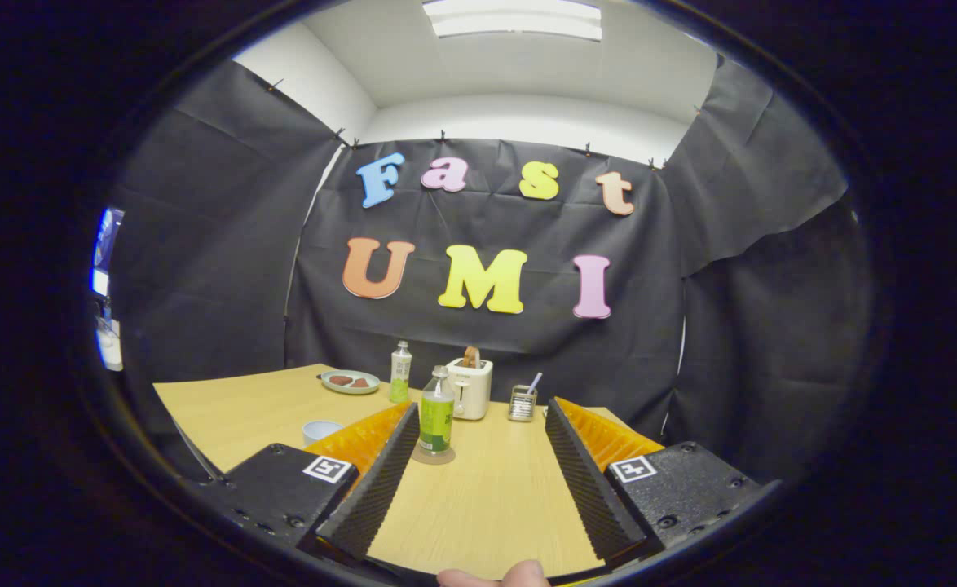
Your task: Take the bottle from table, then pour the juice into the cup, finally place the bottle on the coaster
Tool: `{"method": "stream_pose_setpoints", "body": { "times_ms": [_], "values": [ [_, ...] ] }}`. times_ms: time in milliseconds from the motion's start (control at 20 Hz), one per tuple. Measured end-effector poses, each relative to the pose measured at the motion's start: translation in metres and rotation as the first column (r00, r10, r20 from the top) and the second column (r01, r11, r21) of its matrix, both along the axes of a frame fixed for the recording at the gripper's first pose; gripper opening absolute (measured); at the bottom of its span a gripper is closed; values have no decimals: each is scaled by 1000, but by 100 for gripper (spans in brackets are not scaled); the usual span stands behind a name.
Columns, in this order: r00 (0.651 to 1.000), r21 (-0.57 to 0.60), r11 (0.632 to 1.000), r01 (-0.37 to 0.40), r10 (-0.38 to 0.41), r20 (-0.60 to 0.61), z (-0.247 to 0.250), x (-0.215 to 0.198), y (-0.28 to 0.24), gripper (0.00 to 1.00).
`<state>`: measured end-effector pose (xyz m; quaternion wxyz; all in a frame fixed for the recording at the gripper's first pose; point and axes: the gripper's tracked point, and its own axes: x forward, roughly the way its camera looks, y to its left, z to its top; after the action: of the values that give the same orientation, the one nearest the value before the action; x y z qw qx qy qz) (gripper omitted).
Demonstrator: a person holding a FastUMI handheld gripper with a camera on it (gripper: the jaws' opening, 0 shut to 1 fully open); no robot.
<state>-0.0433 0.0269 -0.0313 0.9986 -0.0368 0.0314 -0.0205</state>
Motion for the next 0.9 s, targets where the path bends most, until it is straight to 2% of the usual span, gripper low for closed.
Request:
{"method": "stream_pose_setpoints", "body": {
  "times_ms": [900],
  "values": [
    [999, 79, 996, 51, -50, -9, -3, -30, -18, 100]
  ]
}}
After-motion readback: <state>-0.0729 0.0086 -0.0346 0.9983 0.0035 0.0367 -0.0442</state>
